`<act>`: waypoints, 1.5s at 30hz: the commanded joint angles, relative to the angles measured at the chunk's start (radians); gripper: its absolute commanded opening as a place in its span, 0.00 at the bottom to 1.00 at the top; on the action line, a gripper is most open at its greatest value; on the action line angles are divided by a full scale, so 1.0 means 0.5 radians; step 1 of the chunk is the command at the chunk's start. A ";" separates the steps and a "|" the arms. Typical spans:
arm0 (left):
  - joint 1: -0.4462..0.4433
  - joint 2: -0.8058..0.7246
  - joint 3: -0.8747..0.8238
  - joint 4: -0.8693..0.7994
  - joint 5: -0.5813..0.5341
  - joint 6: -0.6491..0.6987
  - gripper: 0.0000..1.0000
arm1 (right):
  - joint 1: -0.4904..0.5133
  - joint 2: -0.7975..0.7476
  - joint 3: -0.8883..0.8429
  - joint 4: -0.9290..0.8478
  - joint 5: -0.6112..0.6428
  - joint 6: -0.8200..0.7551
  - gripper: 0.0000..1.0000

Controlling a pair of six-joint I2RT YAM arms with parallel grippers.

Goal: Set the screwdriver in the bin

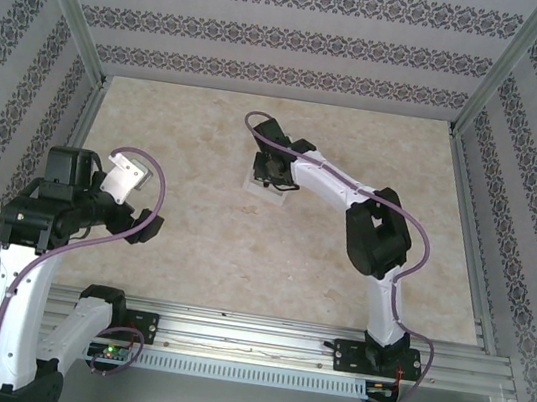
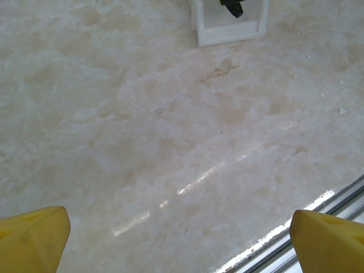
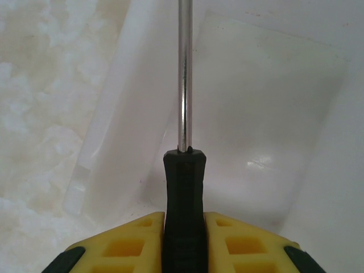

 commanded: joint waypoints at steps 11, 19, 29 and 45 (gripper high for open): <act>-0.018 -0.010 0.001 -0.104 -0.006 0.095 0.99 | -0.054 0.177 0.185 -0.068 0.036 0.000 0.24; -0.018 0.005 0.019 -0.144 -0.033 0.192 0.99 | -0.067 0.237 0.197 -0.083 0.006 -0.003 0.25; -0.018 -0.003 0.007 -0.144 -0.047 0.238 0.99 | -0.063 0.259 0.193 -0.098 -0.017 -0.009 0.28; -0.018 0.055 -0.004 -0.052 -0.067 0.175 0.99 | -0.063 0.096 0.298 -0.142 0.028 -0.094 0.35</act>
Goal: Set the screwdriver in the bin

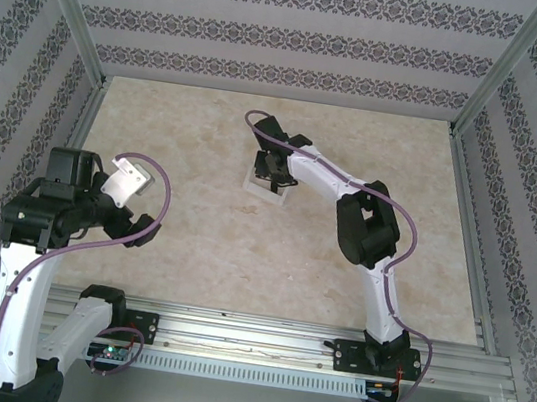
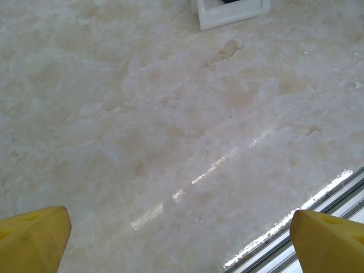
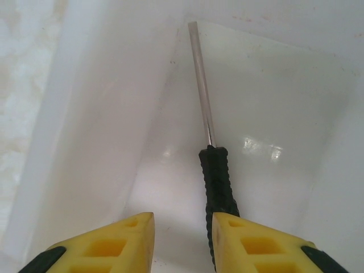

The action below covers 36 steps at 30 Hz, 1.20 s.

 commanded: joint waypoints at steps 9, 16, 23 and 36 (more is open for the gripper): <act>-0.018 0.232 0.036 0.266 0.050 -0.213 0.99 | 0.054 -0.794 -0.357 0.276 0.016 -0.287 0.51; -0.018 0.409 -0.010 0.611 -0.167 -0.468 0.99 | 0.050 -1.460 -0.991 0.490 0.208 -0.493 0.62; -0.018 0.548 -0.017 0.795 -0.118 -0.705 0.99 | -0.002 -2.031 -1.641 0.744 0.429 -0.744 0.82; -0.021 0.792 -0.045 0.949 -0.182 -0.755 0.91 | -0.333 -2.580 -2.196 0.870 0.320 -0.681 0.93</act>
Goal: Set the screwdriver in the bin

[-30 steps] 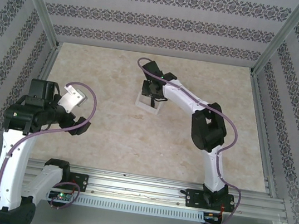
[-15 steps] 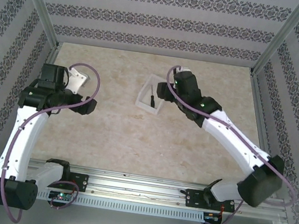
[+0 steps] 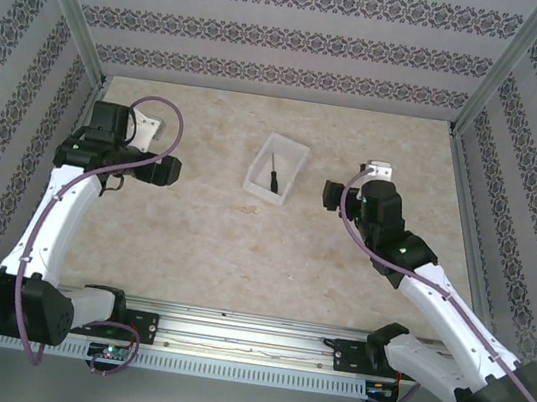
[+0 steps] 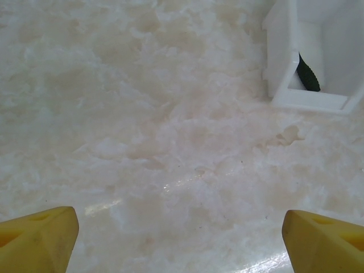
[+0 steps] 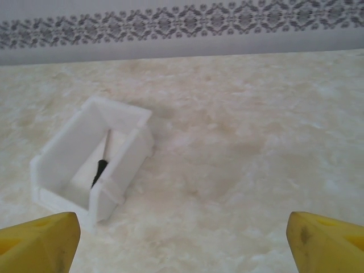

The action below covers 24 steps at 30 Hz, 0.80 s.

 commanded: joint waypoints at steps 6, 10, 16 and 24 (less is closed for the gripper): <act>-0.021 0.006 -0.175 0.212 -0.086 0.089 0.91 | -0.146 -0.096 -0.208 0.056 -0.023 -0.007 0.94; -0.021 -0.005 -0.296 0.389 -0.095 0.072 0.99 | -0.163 -0.133 -0.326 0.185 0.053 -0.124 0.98; -0.021 -0.072 -0.548 0.910 -0.236 -0.158 0.99 | -0.235 -0.114 -0.415 0.391 0.107 -0.296 0.98; -0.020 -0.053 -0.782 1.625 -0.365 -0.357 0.99 | -0.421 -0.072 -0.568 0.791 0.083 -0.470 0.98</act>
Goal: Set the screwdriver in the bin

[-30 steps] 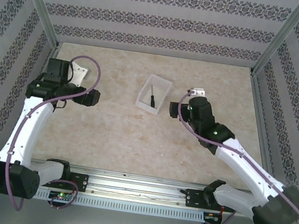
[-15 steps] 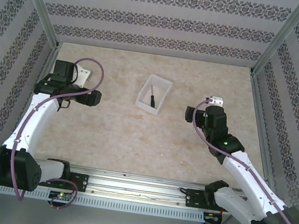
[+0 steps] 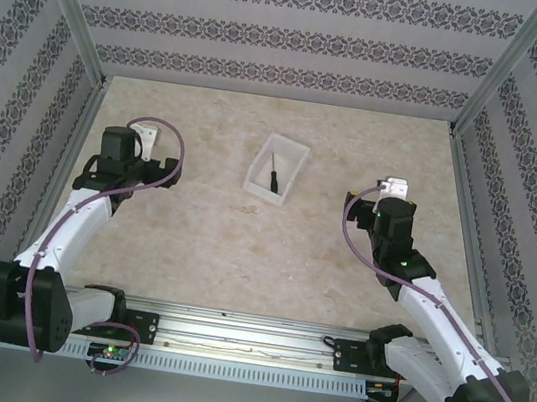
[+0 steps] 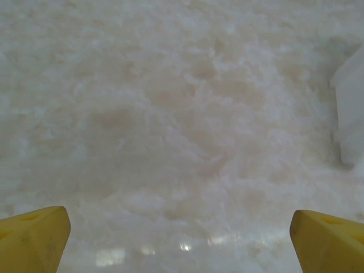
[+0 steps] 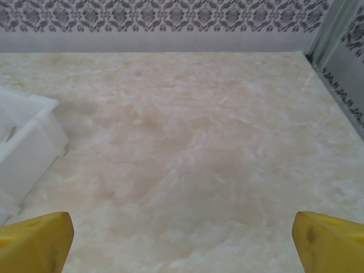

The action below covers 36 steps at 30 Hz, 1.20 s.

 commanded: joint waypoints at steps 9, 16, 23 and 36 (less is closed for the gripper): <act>-0.017 0.146 -0.547 1.225 -0.120 0.000 0.99 | -0.326 -0.017 -0.320 0.679 -0.123 -0.216 0.98; -0.012 0.301 -0.870 1.932 -0.065 0.055 0.99 | -0.401 0.006 -0.374 0.820 -0.243 -0.211 0.98; 0.001 0.463 -1.050 2.357 -0.089 0.031 0.99 | -0.422 0.160 -0.549 1.232 -0.219 -0.178 0.98; 0.002 0.878 -1.125 2.886 -0.299 -0.033 0.99 | -0.508 0.612 -0.548 1.612 -0.384 -0.285 0.98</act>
